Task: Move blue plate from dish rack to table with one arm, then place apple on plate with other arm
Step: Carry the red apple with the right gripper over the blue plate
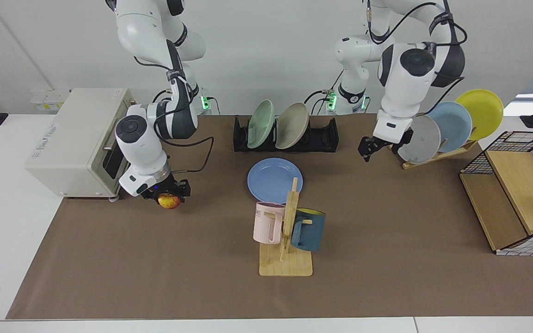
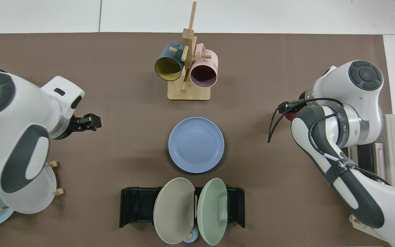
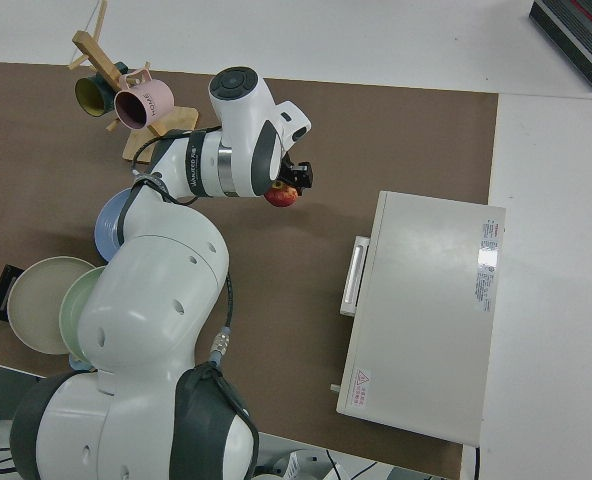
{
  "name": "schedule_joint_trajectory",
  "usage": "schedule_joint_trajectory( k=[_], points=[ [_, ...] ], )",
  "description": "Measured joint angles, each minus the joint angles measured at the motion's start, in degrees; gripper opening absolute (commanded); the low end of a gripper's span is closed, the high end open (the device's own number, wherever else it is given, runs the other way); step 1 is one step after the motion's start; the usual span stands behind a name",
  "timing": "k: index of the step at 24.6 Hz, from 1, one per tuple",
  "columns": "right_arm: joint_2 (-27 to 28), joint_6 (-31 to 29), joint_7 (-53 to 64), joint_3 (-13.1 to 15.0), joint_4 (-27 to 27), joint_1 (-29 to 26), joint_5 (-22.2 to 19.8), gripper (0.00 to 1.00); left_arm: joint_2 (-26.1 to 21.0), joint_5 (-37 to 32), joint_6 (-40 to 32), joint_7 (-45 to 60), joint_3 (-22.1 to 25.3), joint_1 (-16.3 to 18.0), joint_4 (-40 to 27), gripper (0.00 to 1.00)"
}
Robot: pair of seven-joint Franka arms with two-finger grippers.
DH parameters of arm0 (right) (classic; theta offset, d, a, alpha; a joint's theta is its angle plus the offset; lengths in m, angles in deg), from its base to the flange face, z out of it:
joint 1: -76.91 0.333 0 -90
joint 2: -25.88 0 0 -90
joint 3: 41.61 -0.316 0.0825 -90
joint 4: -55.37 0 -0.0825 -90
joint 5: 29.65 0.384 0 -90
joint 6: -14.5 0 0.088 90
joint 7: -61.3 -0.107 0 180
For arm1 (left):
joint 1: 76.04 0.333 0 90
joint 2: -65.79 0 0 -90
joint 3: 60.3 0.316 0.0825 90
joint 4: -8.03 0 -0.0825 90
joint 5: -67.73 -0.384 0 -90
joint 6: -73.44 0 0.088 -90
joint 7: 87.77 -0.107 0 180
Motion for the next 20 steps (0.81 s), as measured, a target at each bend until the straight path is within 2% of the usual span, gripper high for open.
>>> schedule_joint_trajectory(
  k=[4, 11, 16, 20],
  points=[
    [-1.9, 4.3, -3.7, 0.0, 2.2, 3.2, 0.0, 0.0, 1.3, 0.0, -3.4, -7.2, 4.9, 0.0, 3.1, 0.99],
    [-2.5, 4.8, -17.3, -0.3, 2.3, 13.5, 0.0, 0.0, 4.0, 0.3, -7.6, -21.9, 13.9, -1.1, 5.6, 0.99],
    [-2.4, 4.8, -27.8, -0.5, 2.3, 20.7, 0.0, 0.0, 4.8, 0.7, -7.8, -22.8, 15.0, -2.4, 5.6, 1.0],
    [-1.8, 4.8, -33.7, -0.5, 2.3, 24.6, 0.0, 0.0, 4.7, 3.8, -7.8, -22.7, 15.0, -2.8, 5.6, 1.0]
  ],
)
